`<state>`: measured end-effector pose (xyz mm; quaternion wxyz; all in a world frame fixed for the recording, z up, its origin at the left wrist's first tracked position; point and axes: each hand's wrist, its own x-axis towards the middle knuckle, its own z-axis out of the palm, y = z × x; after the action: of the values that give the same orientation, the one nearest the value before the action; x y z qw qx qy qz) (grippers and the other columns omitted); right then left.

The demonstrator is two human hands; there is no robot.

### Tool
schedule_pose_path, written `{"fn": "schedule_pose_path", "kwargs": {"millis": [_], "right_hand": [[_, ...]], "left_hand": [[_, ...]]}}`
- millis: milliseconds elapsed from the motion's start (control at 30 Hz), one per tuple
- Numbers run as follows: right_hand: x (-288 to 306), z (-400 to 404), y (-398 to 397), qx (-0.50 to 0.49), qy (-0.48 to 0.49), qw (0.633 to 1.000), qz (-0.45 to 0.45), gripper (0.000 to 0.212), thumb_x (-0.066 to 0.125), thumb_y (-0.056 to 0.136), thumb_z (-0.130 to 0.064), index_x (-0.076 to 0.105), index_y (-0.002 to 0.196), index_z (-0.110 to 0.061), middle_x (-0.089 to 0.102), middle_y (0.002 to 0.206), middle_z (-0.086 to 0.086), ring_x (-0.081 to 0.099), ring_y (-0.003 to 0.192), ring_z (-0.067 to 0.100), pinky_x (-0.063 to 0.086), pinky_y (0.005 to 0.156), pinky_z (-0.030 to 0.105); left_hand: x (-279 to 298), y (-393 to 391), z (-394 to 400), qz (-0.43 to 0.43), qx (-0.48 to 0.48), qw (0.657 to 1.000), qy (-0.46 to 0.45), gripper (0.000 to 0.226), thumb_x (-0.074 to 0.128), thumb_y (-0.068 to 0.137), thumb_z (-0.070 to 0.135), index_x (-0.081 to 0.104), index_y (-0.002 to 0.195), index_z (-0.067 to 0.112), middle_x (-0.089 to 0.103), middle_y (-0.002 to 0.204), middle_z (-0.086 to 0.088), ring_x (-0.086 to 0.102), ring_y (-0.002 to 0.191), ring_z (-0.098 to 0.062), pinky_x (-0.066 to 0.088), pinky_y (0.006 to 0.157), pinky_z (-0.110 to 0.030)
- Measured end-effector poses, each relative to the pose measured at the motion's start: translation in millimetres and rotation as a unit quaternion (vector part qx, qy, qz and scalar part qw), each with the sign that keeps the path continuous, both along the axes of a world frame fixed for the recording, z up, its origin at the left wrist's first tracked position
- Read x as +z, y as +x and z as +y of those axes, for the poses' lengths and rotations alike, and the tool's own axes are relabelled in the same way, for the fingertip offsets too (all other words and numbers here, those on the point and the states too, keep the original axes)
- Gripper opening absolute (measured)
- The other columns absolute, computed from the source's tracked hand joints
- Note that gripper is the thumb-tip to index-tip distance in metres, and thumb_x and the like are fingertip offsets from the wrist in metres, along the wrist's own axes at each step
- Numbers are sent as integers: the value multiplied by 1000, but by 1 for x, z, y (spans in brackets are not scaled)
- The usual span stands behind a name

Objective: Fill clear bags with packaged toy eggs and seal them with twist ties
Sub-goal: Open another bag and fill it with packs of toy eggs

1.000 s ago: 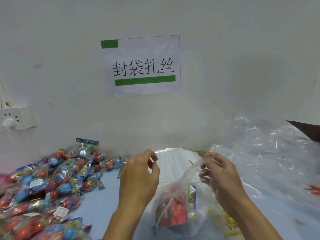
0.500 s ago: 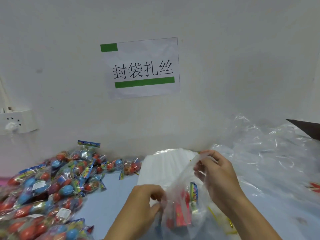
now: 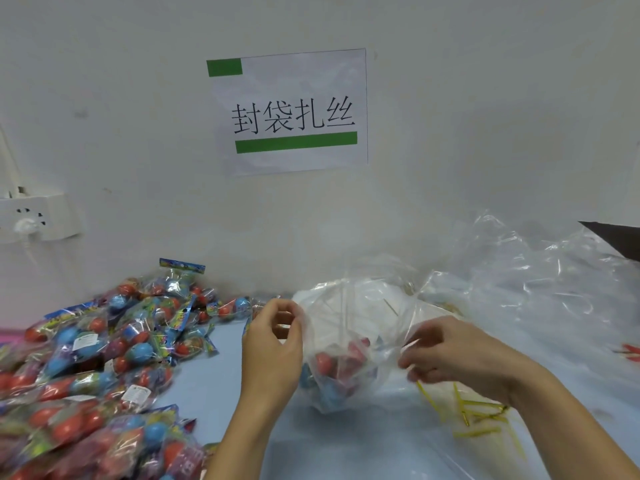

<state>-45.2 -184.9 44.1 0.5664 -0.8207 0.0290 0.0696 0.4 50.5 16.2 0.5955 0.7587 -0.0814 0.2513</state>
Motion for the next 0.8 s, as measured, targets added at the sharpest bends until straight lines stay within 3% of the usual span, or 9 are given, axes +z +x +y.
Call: {"fn": "schedule_pose_path", "kwargs": {"millis": [67, 133, 200, 300, 367, 467, 600, 700, 800], "right_hand": [[-1, 13, -3, 95, -19, 995, 8, 7, 75, 87, -12, 75, 94, -11, 78, 90, 9, 76, 82, 18, 57, 71, 23], [-4, 26, -1, 104, -40, 993, -27, 4, 78, 84, -19, 80, 80, -19, 78, 84, 6, 76, 81, 15, 57, 69, 20], [-10, 35, 6, 43, -58, 994, -83, 14, 74, 83, -15, 79, 70, -18, 77, 74, 4, 75, 72, 13, 57, 66, 20], [-14, 39, 17, -101, 9, 981, -163, 23, 65, 91, -9, 75, 70, -11, 74, 64, 3, 68, 58, 10, 54, 60, 23], [-16, 34, 23, -173, 68, 964, -192, 26, 61, 93, -8, 76, 72, -14, 70, 58, -2, 61, 50, 8, 49, 58, 25], [-20, 29, 27, -175, 78, 965, -179, 26, 62, 92, -10, 77, 73, -17, 64, 53, -5, 55, 45, 6, 44, 49, 19], [-20, 30, 29, -165, 103, 961, -197, 24, 61, 92, -13, 77, 74, -18, 60, 52, -7, 53, 45, 8, 42, 46, 15], [-26, 31, 29, -151, 43, 974, -163, 22, 58, 96, -13, 74, 81, -18, 66, 64, -4, 59, 47, 8, 45, 48, 18], [-26, 32, 29, -146, 81, 976, -141, 23, 48, 96, -4, 69, 91, -12, 69, 78, 7, 69, 54, 15, 50, 50, 22]], "left_hand": [[-1, 1, -2, -7, 7, 1000, -12, 17, 67, 92, 10, 66, 82, 24, 69, 78, 7, 63, 71, -10, 50, 61, -17], [-1, 2, -5, -10, 12, 1000, -25, 16, 67, 92, 12, 66, 82, 24, 69, 77, 7, 62, 68, -8, 51, 60, -18], [-1, 1, -5, -12, 13, 1000, -24, 15, 67, 93, 14, 65, 82, 24, 68, 76, 9, 62, 66, -9, 52, 58, -22], [2, 1, -4, -11, 11, 1000, -17, 17, 64, 94, 11, 63, 81, 23, 66, 73, 9, 64, 66, -20, 56, 59, -35], [3, 1, -3, -19, 17, 1000, -9, 19, 65, 94, 10, 63, 81, 24, 65, 71, 9, 64, 66, -20, 54, 58, -30], [2, 0, -4, -28, 17, 999, 23, 19, 65, 93, 12, 63, 81, 27, 65, 73, 7, 61, 68, -13, 49, 57, -17], [4, -1, -6, -47, 15, 998, 32, 18, 63, 95, 11, 63, 84, 26, 65, 76, 7, 58, 70, -1, 46, 59, -12], [4, -2, -6, -37, -3, 999, 17, 19, 64, 95, 9, 64, 83, 24, 65, 75, 7, 58, 68, 0, 46, 59, -11], [8, -5, -7, -58, -36, 998, 4, 17, 65, 94, 9, 64, 83, 23, 67, 77, 10, 60, 68, -4, 48, 61, -15]]}}
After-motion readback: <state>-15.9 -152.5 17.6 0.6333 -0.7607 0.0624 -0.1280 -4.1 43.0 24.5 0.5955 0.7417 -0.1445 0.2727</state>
